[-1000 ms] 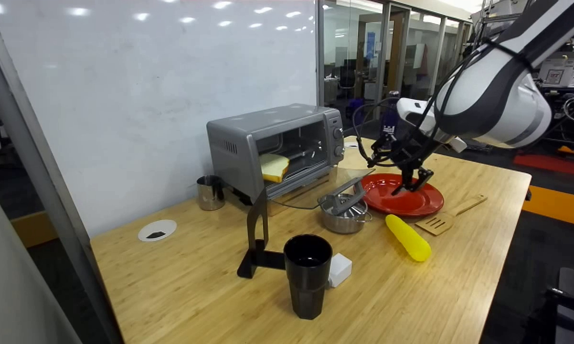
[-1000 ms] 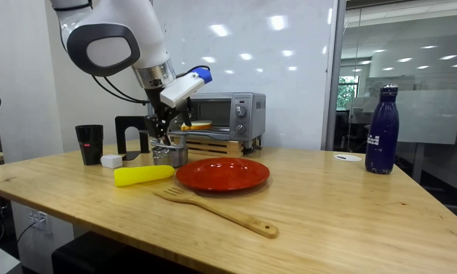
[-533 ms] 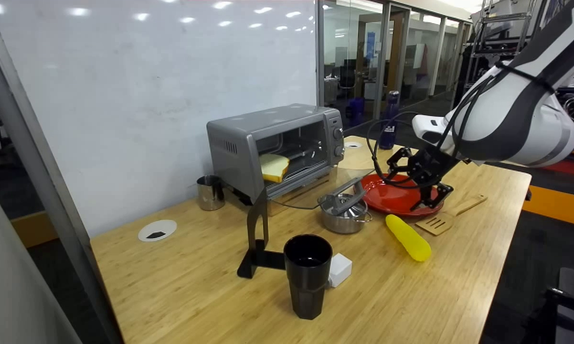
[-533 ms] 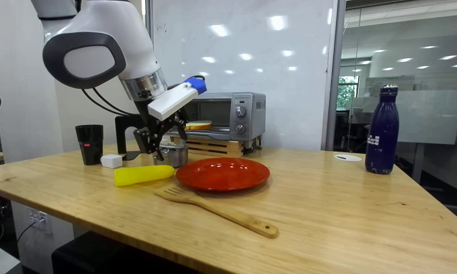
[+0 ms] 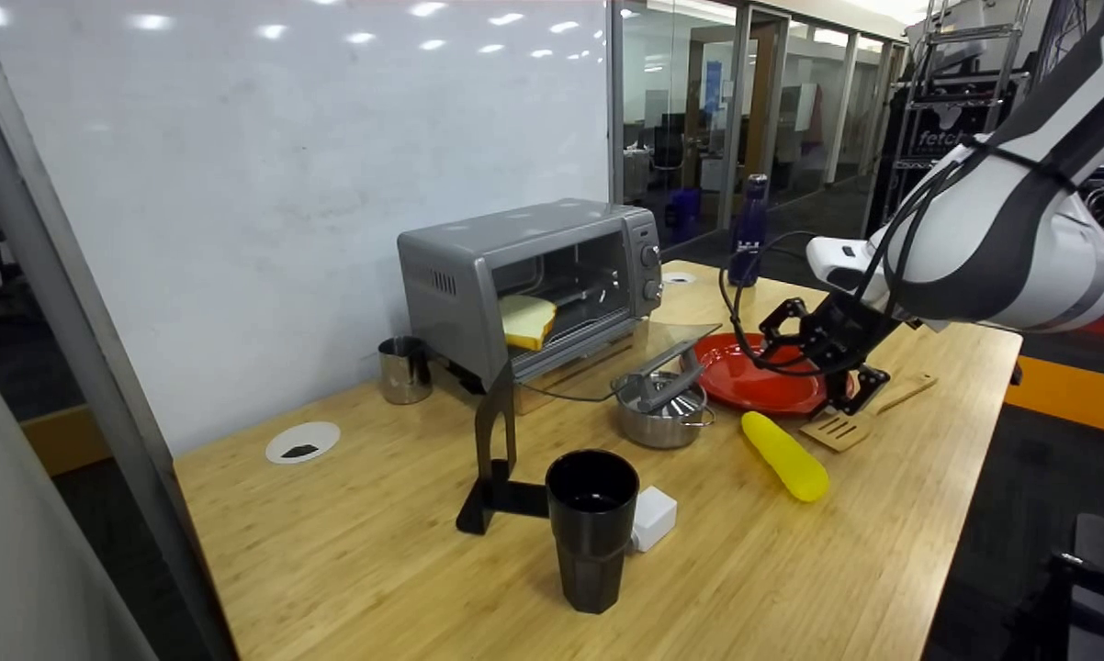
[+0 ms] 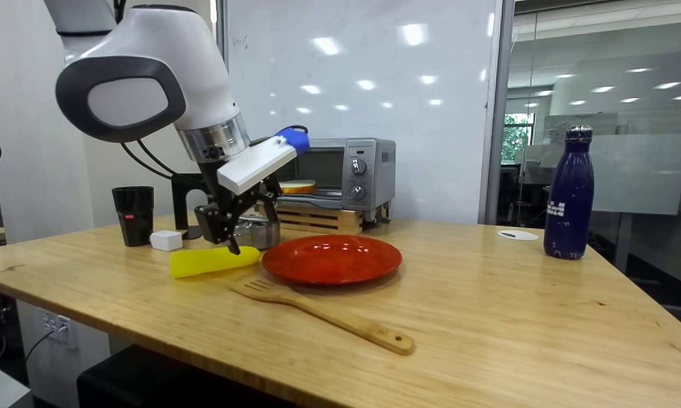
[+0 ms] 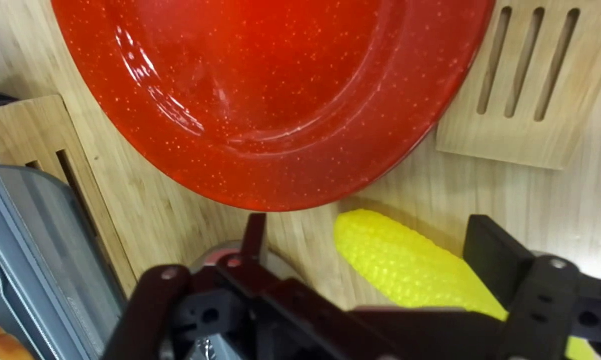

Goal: Open the oven, use the spatula to put the slice of bread in the oven, the close the oven

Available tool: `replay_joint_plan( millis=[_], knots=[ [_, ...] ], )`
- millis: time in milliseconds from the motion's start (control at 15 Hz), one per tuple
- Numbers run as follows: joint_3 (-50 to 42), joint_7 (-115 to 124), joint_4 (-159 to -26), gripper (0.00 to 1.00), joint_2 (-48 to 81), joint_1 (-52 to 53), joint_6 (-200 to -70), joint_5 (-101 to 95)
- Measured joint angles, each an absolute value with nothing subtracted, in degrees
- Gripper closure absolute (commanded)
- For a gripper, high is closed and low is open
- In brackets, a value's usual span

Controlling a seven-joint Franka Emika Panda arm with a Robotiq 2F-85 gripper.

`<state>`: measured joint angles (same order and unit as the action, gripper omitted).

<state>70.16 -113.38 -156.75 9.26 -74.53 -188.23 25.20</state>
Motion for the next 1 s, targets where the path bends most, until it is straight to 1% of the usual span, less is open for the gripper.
replay_joint_plan(
  millis=[533, 1000],
  knots=[
    [64.45, -114.45, -155.83, 0.0, 11.98, -73.02, -189.13, 19.29],
    [56.49, -116.48, -153.47, 0.0, 14.34, -65.53, -192.82, 16.83]
  ],
)
